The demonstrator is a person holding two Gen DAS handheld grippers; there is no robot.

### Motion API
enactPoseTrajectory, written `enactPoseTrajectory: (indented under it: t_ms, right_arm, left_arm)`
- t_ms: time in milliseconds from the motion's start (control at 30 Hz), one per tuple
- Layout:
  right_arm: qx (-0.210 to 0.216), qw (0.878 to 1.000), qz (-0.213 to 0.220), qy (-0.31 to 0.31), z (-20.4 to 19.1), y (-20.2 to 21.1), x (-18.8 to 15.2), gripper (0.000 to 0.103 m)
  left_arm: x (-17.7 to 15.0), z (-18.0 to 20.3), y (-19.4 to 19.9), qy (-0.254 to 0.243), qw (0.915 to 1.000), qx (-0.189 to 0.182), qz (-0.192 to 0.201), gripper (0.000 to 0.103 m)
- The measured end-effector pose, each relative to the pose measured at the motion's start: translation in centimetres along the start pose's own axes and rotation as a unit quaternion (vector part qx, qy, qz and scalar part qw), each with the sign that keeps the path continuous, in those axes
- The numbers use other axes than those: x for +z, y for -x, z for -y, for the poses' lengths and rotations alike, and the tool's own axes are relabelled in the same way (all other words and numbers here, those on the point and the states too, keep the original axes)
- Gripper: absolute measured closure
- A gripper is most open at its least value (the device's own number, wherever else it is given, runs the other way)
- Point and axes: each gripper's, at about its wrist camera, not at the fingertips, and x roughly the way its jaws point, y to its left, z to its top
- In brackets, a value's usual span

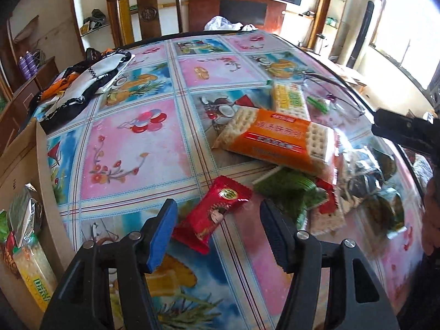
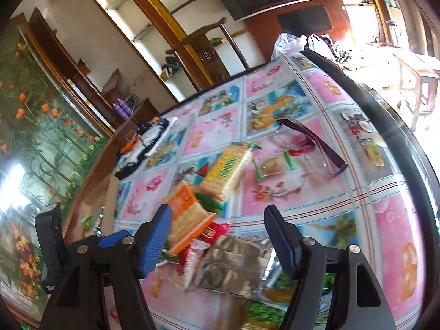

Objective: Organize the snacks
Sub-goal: 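Move both grippers back over the snack pile, then grasp a red candy packet with the left gripper while the right grasps a silver foil pack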

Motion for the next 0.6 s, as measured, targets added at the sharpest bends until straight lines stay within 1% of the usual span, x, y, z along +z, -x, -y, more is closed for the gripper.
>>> enactPoseTrajectory:
  t_ms: [133, 200, 267, 300, 333, 367, 433, 467, 533, 600]
  right_arm:
    - [0.006, 0.999, -0.043, -0.002, 1.1, -1.9, 0.0, 0.03]
    - [0.014, 0.997, -0.071, 0.011, 1.0, -3.1, -0.1, 0.03]
    - [0.009, 0.996, -0.089, 0.023, 0.7, -3.8, -0.5, 0.03]
    - [0.013, 0.995, -0.099, 0.027, 0.4, -4.0, -0.7, 0.029]
    - [0.017, 0.993, -0.108, 0.035, 0.2, -4.0, -0.9, 0.027]
    - [0.027, 0.99, -0.126, 0.054, -0.4, -4.1, -1.3, 0.022]
    - [0.04, 0.983, -0.154, 0.089, -1.4, -4.1, -2.1, 0.017]
    - [0.041, 0.977, -0.167, 0.129, -2.4, -3.9, -2.9, 0.017]
    - [0.034, 0.966, -0.173, 0.187, -3.9, -3.6, -4.2, 0.016]
    - [0.031, 0.95, -0.181, 0.253, -5.7, -3.3, -6.0, 0.016]
  left_arm:
    - [-0.1, -0.3, -0.8, 0.004, 1.0, 0.004, -0.002, 0.042]
    - [-0.2, -0.2, -1.0, 0.002, 1.0, 0.007, 0.002, 0.059]
    - [-0.2, -0.3, -0.9, 0.001, 0.9999, 0.013, 0.007, 0.072]
    - [-0.2, -0.4, -0.9, 0.004, 0.9999, 0.012, 0.008, 0.077]
    - [-0.3, -0.5, -0.8, 0.007, 0.9999, 0.012, 0.009, 0.078]
    - [-0.3, -0.5, -0.8, 0.007, 0.9998, 0.014, 0.011, 0.079]
    - [-0.4, -0.5, -0.7, 0.005, 0.9998, 0.014, 0.011, 0.079]
    - [-0.4, -0.5, -0.7, 0.006, 0.9998, 0.014, 0.011, 0.079]
    - [-0.4, -0.5, -0.7, 0.007, 0.9998, 0.012, 0.011, 0.079]
    - [-0.4, -0.7, -0.7, 0.012, 0.9998, 0.008, 0.013, 0.079]
